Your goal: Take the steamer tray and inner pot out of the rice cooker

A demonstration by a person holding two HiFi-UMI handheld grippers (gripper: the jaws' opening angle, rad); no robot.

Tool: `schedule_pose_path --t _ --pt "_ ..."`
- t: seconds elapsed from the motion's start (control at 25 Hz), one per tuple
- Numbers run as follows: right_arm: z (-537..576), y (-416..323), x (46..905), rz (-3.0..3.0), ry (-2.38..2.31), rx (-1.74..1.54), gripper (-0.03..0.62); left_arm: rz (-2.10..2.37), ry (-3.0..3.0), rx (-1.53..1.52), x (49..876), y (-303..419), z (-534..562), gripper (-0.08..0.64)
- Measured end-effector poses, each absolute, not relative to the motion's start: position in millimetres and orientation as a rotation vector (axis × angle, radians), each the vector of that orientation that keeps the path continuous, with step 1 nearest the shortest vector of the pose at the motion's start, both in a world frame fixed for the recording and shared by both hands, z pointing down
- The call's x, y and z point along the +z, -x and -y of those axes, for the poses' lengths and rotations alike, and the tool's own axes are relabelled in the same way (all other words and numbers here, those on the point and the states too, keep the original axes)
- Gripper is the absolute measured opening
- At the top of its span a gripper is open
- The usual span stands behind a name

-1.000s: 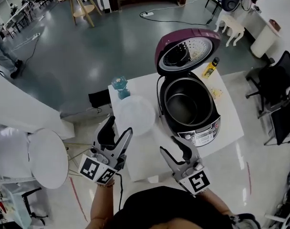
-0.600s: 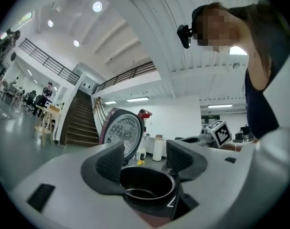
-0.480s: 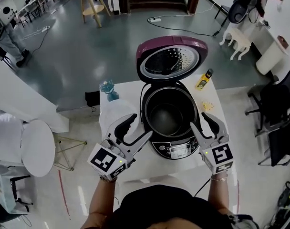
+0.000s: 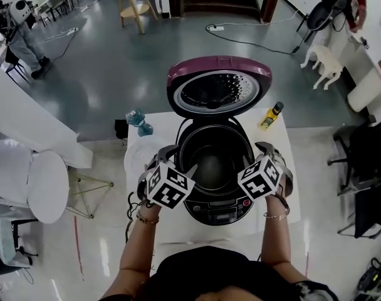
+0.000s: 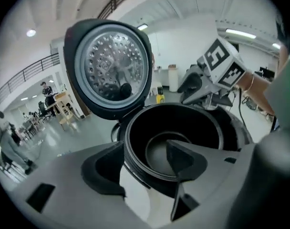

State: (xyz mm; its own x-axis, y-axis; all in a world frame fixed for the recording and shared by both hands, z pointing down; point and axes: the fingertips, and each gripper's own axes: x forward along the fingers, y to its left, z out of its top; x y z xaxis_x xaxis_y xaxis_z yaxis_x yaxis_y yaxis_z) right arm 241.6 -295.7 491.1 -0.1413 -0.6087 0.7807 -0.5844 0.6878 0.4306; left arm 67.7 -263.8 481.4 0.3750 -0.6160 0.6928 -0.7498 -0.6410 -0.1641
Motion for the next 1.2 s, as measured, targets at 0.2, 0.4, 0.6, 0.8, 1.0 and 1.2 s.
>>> schedule_pose_path --t 0.2,0.4,0.6,0.8,1.0,1.2 --pt "314.7 -237.3 507.1 1.771 -0.886 -0.046 0.181 1.219 -2.379 1.313 500.3 -75.8 285.3 0.273" --pt "322.3 -238.2 521.6 1.752 -0.836 -0.030 0.181 1.205 -2.312 1.432 517.8 -71.7 294.3 0.273" --pt "325.0 -236.6 528.8 1.742 -0.802 -0.017 0.181 1.204 -2.263 1.500 525.0 -62.9 301.5 0.273" --pt "326.8 -235.0 540.1 1.725 -0.788 -0.016 0.181 1.214 -2.246 1.548 530.2 -59.9 304.8 0.273" --pt "339.0 -235.5 543.1 1.734 -0.855 -0.020 0.181 1.330 -2.213 1.658 536.3 -54.6 317.7 0.250" --pt "337.8 -232.7 530.1 1.859 -0.906 0.043 0.167 1.473 -2.207 1.545 529.7 -51.2 320.4 0.184"
